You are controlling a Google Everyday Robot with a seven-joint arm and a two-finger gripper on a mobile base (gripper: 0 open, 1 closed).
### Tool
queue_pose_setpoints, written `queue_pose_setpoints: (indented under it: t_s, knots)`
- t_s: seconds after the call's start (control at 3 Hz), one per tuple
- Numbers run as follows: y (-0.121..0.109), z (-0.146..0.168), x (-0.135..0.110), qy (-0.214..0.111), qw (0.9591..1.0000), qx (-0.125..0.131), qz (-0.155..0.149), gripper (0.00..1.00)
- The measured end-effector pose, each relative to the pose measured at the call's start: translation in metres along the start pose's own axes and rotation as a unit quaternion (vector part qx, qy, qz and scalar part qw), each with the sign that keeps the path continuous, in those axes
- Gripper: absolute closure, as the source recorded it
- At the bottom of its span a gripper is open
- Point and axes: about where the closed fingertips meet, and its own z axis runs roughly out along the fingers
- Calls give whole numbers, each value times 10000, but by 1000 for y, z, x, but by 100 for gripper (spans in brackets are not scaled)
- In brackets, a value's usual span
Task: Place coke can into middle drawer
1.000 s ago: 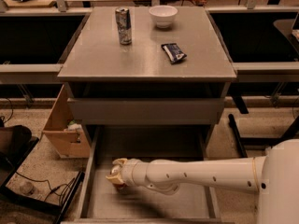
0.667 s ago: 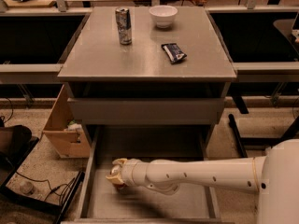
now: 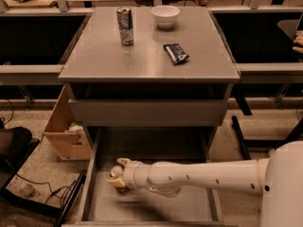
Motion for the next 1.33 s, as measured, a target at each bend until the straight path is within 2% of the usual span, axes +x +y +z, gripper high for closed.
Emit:
queue_pose_setpoints:
  t_s: [0.33, 0.67, 1.0, 1.33]
  knots:
    - [0, 0, 0, 0, 10000, -1, 0, 0]
    - [0, 0, 0, -8, 10000, -5, 7, 0]
    - [0, -18, -17, 112, 9999, -103, -17, 0]
    - [21, -48, -22, 692, 9963, -434, 266, 0]
